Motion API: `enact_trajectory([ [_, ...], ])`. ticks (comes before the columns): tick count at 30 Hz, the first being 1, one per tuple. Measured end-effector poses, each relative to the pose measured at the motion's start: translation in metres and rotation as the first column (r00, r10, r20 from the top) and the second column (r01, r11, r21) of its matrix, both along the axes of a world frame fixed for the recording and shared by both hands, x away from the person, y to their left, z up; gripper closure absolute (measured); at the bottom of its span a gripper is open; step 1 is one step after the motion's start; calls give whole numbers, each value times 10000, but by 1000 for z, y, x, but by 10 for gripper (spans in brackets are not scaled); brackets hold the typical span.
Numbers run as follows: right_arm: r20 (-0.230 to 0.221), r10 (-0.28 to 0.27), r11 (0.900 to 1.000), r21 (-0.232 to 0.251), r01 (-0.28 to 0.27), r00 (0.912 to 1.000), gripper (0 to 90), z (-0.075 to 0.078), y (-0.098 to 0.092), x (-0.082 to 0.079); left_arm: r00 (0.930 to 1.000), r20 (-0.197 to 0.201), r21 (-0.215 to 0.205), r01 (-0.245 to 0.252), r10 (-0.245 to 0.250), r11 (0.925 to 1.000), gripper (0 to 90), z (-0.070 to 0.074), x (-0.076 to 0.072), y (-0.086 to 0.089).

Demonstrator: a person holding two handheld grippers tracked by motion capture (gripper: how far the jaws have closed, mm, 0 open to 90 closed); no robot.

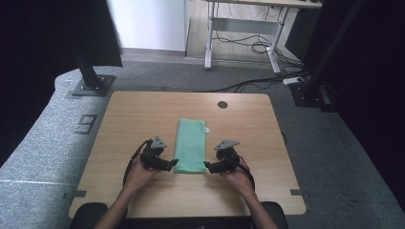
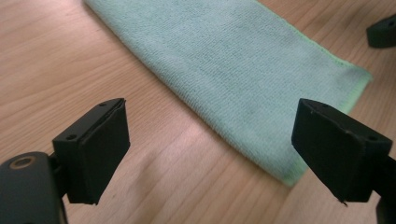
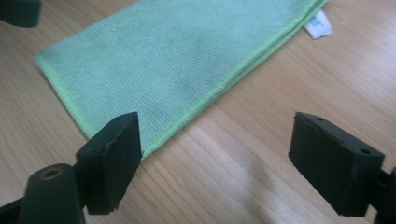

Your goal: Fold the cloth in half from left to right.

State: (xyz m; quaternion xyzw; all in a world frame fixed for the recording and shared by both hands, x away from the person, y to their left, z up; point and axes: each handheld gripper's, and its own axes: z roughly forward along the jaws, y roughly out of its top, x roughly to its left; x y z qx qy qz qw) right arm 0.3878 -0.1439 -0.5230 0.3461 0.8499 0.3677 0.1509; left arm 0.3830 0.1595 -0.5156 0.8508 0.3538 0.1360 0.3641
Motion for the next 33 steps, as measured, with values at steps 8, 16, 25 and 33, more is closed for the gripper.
enact_trajectory([
  [8,29,-80,10000,-25,80,10000,125,5,-13,-4,9996,82,432,-275,272,9987,31,-1,-12,18],
  [16,27,-341,9991,-231,342,9994,27,3,-24,-10,9989,143,546,-453,446,9975,0,-8,-24,34],
  [25,-55,-638,9971,-407,635,9979,0,-8,-42,-14,9985,-104,677,-523,531,9963,0,-23,-25,42],
  [33,-244,-936,9945,-487,924,9953,0,-24,-50,-10,9977,-274,778,-590,613,9952,0,-32,-22,44],
])
